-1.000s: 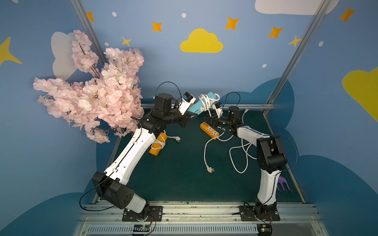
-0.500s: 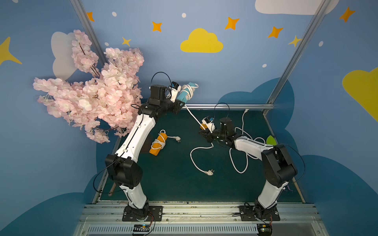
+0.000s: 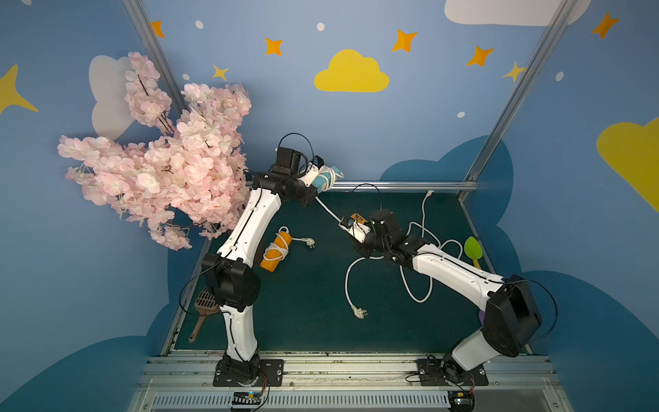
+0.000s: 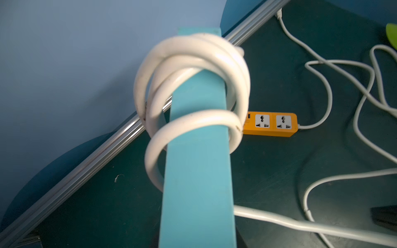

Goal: Wrap the cord around the power strip
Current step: Wrap the power cord around the power strip.

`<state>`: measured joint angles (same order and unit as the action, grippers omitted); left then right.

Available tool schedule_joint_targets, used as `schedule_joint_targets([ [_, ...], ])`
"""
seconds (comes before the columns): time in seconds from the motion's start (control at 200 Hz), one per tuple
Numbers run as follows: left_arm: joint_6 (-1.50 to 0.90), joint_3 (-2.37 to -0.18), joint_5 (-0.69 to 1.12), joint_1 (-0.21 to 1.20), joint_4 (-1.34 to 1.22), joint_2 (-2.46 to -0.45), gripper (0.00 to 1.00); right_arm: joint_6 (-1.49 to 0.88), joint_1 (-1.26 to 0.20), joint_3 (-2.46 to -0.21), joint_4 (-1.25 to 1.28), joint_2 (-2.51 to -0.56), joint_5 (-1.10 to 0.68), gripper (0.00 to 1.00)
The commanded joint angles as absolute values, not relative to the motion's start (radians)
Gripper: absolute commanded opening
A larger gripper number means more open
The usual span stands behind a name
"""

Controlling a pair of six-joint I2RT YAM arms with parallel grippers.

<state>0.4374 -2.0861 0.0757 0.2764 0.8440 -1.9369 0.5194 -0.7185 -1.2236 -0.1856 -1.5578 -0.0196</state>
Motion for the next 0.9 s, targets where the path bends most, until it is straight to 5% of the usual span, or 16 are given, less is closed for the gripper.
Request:
schedule_joint_targets([
  [0.0,0.553,-1.992,-0.071,0.282,0.720,-1.885,0.02,0.656,-0.726,-1.290,-0.288,-1.473,0.070,0.00],
  [0.25,0.637,-1.777,0.009,0.370,0.794,-1.810,0.02,0.745,-0.627,-1.672,-0.463,-1.611,0.001,0.00],
  [0.466,0.739,-1.552,0.286,0.470,0.780,-1.624,0.02,0.743,-0.520,-1.920,-0.581,-1.787,-0.115,0.00],
  [0.826,0.647,-1.568,0.763,0.549,0.709,-1.512,0.03,0.604,-0.386,-2.191,-0.609,-2.043,-0.604,0.00],
  [0.896,0.607,-1.558,0.774,0.550,0.614,-1.480,0.03,0.500,-0.354,-2.151,-0.536,-2.064,-0.722,0.13],
])
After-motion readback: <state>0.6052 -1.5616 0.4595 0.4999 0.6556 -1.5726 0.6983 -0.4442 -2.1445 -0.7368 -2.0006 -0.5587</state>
